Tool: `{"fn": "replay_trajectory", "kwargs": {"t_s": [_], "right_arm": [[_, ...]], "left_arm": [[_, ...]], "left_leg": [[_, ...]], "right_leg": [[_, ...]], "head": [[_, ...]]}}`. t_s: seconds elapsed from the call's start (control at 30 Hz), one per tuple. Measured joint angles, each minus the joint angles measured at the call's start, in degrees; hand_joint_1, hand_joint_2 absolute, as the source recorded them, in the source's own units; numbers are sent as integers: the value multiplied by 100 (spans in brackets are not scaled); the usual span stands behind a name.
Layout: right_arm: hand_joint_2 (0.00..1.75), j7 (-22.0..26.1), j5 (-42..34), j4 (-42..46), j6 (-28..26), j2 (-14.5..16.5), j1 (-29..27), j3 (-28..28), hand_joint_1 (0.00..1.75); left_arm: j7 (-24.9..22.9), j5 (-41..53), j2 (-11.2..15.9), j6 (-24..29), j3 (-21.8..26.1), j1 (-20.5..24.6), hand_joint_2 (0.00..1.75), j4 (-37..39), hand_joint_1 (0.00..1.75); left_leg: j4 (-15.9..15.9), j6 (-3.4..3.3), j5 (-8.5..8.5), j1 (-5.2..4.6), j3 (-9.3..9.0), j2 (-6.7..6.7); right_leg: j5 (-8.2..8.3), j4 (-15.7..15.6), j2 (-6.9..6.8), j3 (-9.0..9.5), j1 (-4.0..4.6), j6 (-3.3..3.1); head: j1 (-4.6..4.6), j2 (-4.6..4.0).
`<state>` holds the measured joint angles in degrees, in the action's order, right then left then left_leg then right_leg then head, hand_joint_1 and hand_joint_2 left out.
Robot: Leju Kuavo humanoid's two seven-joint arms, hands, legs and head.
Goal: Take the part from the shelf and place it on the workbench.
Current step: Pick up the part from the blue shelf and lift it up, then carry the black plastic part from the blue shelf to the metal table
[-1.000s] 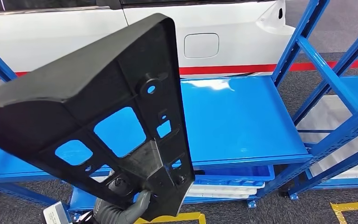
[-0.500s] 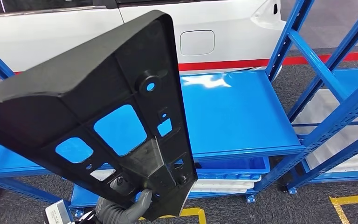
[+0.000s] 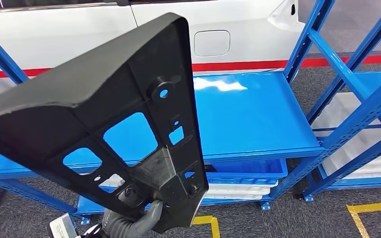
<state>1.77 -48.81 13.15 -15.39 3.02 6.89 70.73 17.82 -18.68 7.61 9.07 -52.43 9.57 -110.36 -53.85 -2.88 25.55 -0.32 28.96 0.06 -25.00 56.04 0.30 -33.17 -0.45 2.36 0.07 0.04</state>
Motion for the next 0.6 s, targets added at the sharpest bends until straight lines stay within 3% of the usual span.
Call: {"fn": "replay_trajectory", "kwargs": {"t_s": [0.07,0.13,0.17,0.2,0.23,0.3,0.37,0.47,0.5,0.53,0.6], "right_arm": [[0,19,-6,-1,-22,-4,0,0,0],[0,43,-24,-1,-42,-5,-3,-2,0],[0,56,-31,-1,-46,-6,-7,-4,0],[0,68,-34,-1,-48,-7,-10,-7,0],[0,81,-34,-1,-49,-7,-11,-10,0],[0,103,-32,-1,-63,-5,-4,-26,0],[0,119,-11,-1,-100,9,8,-46,0],[0,131,28,-1,-170,42,-13,-52,0],[0,138,34,-1,-189,53,-17,-54,0],[0,147,39,-1,-203,65,-16,-55,0],[0,158,46,-1,-215,80,-8,-59,0]], "left_arm": [[-8,-1,-17,0,-8,19,175,4,175],[-19,-6,-26,0,-17,22,175,22,175],[-25,-11,-26,0,-22,22,175,36,175],[-30,-24,-27,0,-26,22,175,49,175],[-35,-43,-27,0,-29,22,175,59,175],[-42,-99,-27,-1,-31,21,175,66,175],[-44,-147,-26,-2,-24,20,175,66,175],[-46,-224,-19,-2,-9,6,175,66,175],[-45,-252,-11,-2,4,-4,175,66,175],[-44,-273,2,-2,18,-13,175,66,175],[-40,-311,31,-2,38,-35,175,66,175]], "left_leg": [[19,-76,-67,8,56,23],[14,-111,-123,-14,137,36],[11,-117,-152,-28,176,40],[8,-118,-178,-42,210,42],[6,-114,-200,-53,235,42],[-7,-92,-235,-74,267,41],[-30,-47,-268,-92,297,46],[-59,38,-306,-87,339,49],[-126,77,-245,-82,376,39],[-292,120,-107,-69,448,28],[-969,219,358,-19,705,15]], "right_leg": [[-387,515,-1,-210,-14,24],[-824,1322,-3,-514,-17,40],[-921,1574,-3,-583,-16,41],[-904,1600,-3,-538,-14,34],[-784,1373,-3,-369,-11,17],[-470,485,-3,187,8,-43],[-312,-118,-6,519,36,-92],[-249,-202,-11,503,40,-148],[-215,-210,-15,479,26,-174],[-176,-219,-20,445,8,-203],[-107,-220,-26,360,-5,-236]], "head": [[6,0],[10,0],[11,0],[11,0],[11,0],[11,0],[10,0],[10,0],[4,0],[-3,0],[-19,0]]}}
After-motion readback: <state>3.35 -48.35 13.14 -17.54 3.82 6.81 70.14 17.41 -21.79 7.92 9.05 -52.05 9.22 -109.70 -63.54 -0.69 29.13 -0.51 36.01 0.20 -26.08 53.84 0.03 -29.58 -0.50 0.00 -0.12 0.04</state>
